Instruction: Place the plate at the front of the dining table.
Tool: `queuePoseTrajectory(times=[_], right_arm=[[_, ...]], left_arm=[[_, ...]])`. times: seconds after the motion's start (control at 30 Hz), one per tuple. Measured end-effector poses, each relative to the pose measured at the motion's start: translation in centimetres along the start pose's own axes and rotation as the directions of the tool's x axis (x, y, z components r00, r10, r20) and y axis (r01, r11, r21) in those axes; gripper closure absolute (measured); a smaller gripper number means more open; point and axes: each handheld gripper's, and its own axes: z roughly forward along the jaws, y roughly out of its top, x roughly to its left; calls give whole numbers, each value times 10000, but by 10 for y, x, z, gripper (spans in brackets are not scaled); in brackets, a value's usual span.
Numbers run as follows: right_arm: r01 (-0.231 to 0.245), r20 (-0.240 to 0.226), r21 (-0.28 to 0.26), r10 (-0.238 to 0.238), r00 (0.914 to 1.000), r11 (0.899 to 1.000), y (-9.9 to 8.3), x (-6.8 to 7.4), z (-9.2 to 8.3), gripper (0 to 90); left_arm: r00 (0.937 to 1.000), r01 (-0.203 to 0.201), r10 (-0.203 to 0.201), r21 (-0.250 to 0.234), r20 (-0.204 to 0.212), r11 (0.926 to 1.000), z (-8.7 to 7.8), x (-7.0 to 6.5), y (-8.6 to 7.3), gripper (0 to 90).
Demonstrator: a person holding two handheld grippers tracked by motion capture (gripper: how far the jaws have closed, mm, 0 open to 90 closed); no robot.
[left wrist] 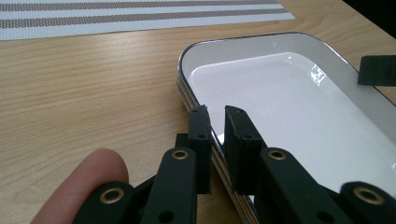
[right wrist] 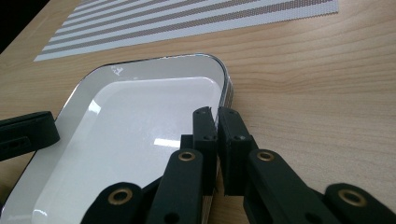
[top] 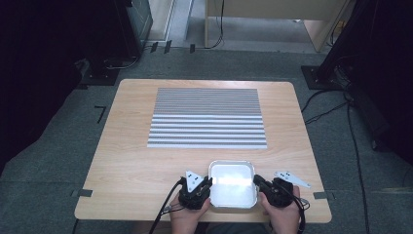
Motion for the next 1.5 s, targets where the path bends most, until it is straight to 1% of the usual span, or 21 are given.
queuePoseTrajectory(times=[0.07,0.1,0.2,0.27,0.33,0.37,0.4,0.43,0.5,0.63,0.7,0.8,0.97,1.13,1.23,1.3,1.33,1.37,1.43,1.5], right_arm=[[-30,-14,-26,30,10000,10000,0,0,0,884],[-96,-65,-54,96,9999,9999,-1,-1,0,885],[-180,-205,-123,177,9996,9998,-1,-3,-1,887],[-198,-318,-347,187,9993,9992,0,-3,-3,887],[-229,-550,-667,192,9983,9975,2,-3,-7,887],[-229,-550,-667,192,9983,9975,2,-3,-7,887],[-170,-577,-833,122,9983,9964,3,-1,-9,886],[-136,-562,-883,86,9984,9960,3,0,-10,886],[-116,-495,-839,75,9987,9964,2,-1,-9,887],[-169,-524,-840,125,9985,9963,2,-2,-9,889],[-88,-440,-901,48,9990,9959,2,-2,-10,890],[-110,-281,-764,89,9996,9970,1,-2,-7,889],[-140,-135,-516,133,9998,9986,0,-3,-4,882],[-155,-54,-399,153,9999,9991,-2,-2,0,859],[-164,57,-378,166,9998,9992,-3,-1,1,861],[-91,247,-353,100,9996,9993,-2,1,1,870],[-91,247,-353,100,9996,9993,-2,1,1,870],[-105,460,-394,123,9989,9992,-3,4,1,877],[-75,541,-434,98,9985,9990,-3,5,1,880],[-420,429,-565,445,9981,9975,-3,4,0,889]], left_arm=[[10000,30,-30,-8,16,10000,0,0,0,826],[9999,158,-157,-69,63,9999,0,1,0,828],[9997,241,-239,-111,111,9996,1,2,-1,827],[9996,264,-263,-92,111,9996,2,2,-2,824],[9994,311,-310,-73,145,9995,3,2,-2,811],[9994,311,-310,-73,145,9995,3,2,-2,801],[9995,307,-306,-35,110,9995,4,1,-2,794],[9995,311,-310,-43,82,9995,5,1,-3,791],[9996,274,-274,-40,55,9996,6,1,-3,787],[9998,174,-174,-39,27,9998,6,0,-4,789],[10000,53,-53,-19,-37,10000,7,-1,-3,792],[10000,33,-33,-54,-94,10000,7,-2,-2,799],[9999,87,-88,-72,-112,9999,6,-2,-1,807],[9997,171,-173,-123,-182,9998,6,-3,-1,811],[9995,189,-194,-194,-262,9996,6,-4,-1,817],[9993,205,-213,-252,-315,9995,6,-5,-2,822],[9993,205,-213,-252,-315,9995,6,-5,-2,826],[9992,196,-205,-293,-336,9994,6,-5,-1,831],[9991,235,-246,-335,-334,9992,6,-5,-1,833],[9991,288,-299,-373,-295,9989,5,-4,0,845]])
